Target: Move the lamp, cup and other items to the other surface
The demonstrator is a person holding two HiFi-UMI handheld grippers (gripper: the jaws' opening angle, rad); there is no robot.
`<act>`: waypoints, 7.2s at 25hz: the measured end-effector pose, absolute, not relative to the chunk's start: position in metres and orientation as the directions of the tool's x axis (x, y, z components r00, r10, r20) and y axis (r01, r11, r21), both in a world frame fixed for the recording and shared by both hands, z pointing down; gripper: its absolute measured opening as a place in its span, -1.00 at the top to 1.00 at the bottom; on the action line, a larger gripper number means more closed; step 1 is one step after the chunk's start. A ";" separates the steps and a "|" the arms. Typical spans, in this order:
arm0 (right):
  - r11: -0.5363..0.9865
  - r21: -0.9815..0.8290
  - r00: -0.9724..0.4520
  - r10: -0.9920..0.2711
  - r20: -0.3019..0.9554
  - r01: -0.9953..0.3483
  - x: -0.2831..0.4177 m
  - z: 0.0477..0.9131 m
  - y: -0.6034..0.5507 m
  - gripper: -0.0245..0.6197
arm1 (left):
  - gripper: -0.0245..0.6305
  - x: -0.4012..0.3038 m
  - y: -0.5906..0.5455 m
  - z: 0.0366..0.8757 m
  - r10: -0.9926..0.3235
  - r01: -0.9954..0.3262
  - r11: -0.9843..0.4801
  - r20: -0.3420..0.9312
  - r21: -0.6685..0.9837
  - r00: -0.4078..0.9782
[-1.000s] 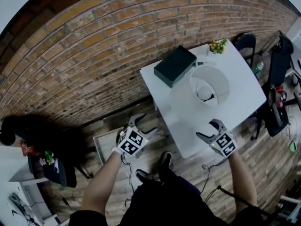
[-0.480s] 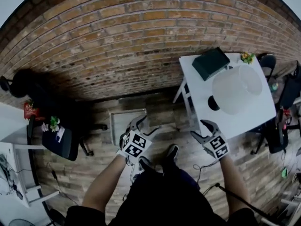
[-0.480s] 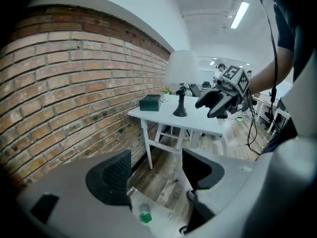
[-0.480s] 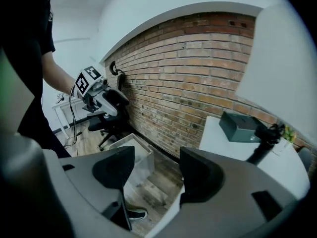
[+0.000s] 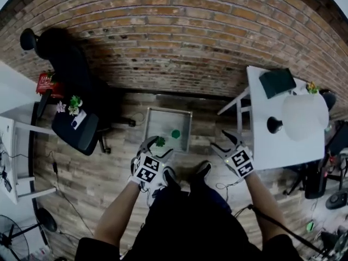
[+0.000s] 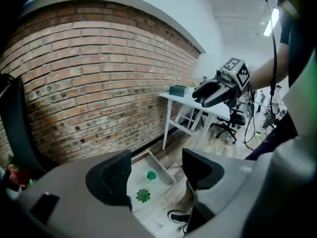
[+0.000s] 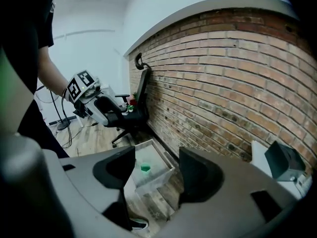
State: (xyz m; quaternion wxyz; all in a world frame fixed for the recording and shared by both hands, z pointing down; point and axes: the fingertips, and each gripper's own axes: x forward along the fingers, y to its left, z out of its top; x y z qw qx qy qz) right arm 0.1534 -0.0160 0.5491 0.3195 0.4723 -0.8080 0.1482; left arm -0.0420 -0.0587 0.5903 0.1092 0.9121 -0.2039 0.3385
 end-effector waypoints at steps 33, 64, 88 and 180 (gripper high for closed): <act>0.735 -0.076 -0.456 -0.332 0.826 -0.674 0.027 0.871 -0.106 0.04 | -0.04 -0.098 -0.071 0.770 -0.379 -0.752 -0.635 0.775 0.179 0.505; 0.648 -0.148 -0.410 -0.274 0.870 -0.747 0.012 0.926 -0.106 -0.06 | -0.03 -0.110 -0.075 0.784 -0.367 -0.734 -0.634 0.741 0.243 0.562; 0.327 -0.050 -0.264 -0.653 0.710 -0.944 0.144 0.548 -0.057 -0.05 | -0.02 -0.043 -0.104 0.543 -0.417 -0.556 -0.817 0.509 0.152 0.752; 0.432 0.206 -0.271 -0.805 0.528 -0.878 0.058 0.500 0.059 0.06 | -0.01 -0.243 0.089 0.534 -0.672 -0.828 -0.547 0.526 0.122 0.521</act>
